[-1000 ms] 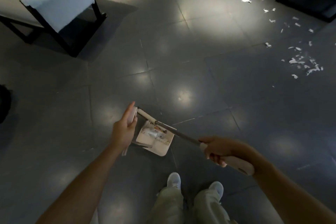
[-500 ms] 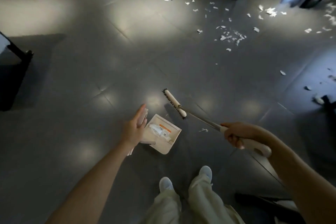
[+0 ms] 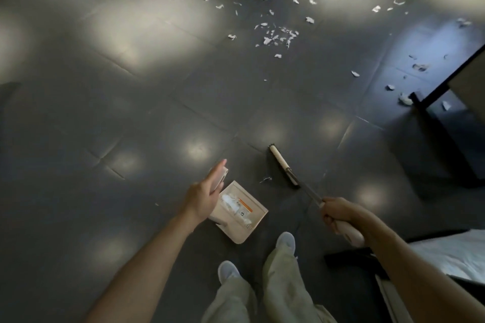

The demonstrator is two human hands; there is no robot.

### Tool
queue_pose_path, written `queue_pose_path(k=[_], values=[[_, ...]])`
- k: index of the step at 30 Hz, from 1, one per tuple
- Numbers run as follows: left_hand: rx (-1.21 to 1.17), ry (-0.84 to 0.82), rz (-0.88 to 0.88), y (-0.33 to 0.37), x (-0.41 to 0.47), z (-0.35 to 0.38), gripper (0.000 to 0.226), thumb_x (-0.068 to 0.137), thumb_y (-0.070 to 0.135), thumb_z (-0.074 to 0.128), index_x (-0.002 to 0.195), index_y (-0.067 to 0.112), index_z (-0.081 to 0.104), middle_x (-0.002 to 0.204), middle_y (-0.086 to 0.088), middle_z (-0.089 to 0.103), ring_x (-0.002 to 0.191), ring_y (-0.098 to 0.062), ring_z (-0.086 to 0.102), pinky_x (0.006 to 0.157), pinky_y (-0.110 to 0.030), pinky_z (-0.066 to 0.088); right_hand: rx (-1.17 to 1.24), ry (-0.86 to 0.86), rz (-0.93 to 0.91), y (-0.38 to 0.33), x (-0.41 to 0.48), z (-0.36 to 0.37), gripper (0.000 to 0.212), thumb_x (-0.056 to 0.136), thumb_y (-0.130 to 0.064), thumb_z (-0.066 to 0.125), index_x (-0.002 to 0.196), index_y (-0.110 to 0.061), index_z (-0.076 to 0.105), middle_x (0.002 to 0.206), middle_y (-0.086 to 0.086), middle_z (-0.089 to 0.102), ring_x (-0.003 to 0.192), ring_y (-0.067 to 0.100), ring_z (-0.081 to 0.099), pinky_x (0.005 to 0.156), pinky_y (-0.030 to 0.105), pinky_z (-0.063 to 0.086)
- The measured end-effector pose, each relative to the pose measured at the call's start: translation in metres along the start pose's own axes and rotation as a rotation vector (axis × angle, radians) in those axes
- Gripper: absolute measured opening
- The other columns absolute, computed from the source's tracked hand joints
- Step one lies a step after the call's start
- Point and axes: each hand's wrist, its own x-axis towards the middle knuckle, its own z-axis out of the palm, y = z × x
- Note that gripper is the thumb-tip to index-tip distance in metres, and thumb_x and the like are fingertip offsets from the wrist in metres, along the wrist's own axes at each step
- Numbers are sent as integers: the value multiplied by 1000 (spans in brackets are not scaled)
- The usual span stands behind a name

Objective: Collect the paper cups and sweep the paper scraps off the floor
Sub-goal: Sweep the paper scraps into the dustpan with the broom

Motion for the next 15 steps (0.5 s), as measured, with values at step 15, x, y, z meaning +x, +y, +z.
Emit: queue_pose_path(k=[15], values=[[-25,26,-29,6,2,2,58,97,18,49,149,25,22,118,-18,65,103,-35,63,84,-35,49,-145,-311,-47,-43,-57,33,53,82,-2,49,134,-4,47,75,7,56,58,12,47,61,24,41]])
